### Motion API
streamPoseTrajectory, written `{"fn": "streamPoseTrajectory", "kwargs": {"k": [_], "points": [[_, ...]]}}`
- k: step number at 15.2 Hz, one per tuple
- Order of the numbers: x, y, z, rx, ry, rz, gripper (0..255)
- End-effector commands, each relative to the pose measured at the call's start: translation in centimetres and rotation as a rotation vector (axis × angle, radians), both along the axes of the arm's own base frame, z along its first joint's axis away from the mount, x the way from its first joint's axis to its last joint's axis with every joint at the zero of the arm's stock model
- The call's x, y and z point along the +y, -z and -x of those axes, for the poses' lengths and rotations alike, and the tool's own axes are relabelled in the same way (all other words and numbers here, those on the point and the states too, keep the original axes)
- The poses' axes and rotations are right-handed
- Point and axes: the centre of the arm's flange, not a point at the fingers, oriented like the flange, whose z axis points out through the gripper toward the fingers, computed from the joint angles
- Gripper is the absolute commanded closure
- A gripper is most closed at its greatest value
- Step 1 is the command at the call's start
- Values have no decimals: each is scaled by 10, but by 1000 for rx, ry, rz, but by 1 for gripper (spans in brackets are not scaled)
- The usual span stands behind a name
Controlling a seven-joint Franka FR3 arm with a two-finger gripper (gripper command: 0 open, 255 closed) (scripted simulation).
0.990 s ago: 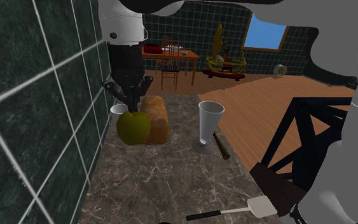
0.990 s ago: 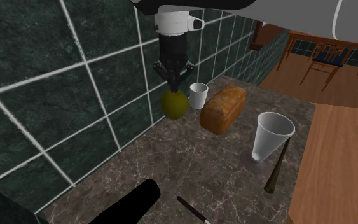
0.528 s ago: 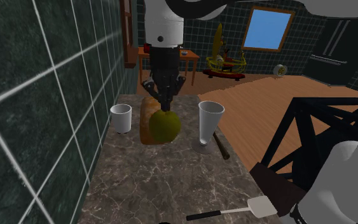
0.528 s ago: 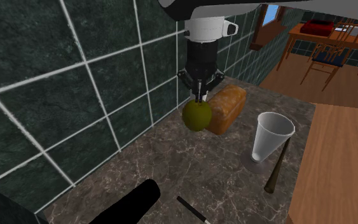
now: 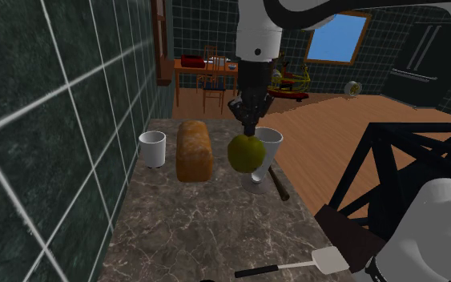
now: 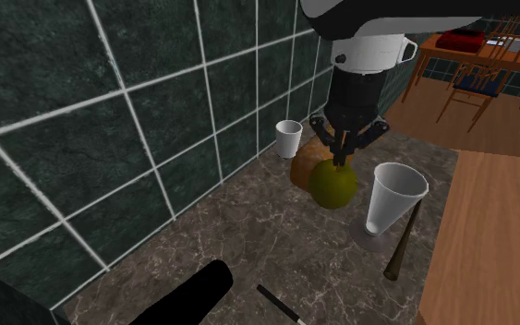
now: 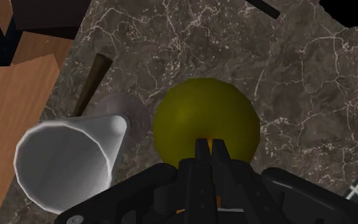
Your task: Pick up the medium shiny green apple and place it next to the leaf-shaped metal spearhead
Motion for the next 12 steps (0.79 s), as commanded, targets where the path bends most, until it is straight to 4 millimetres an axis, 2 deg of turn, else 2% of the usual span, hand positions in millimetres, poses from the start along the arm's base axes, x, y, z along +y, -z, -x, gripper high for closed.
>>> {"fn": "streamPoseTrajectory", "kwargs": {"k": [1,5,12], "points": [[-24,2,12,0,-1,-1,255],[-68,1,33,0,-1,-1,255],[-68,38,33,0,-1,-1,255]]}}
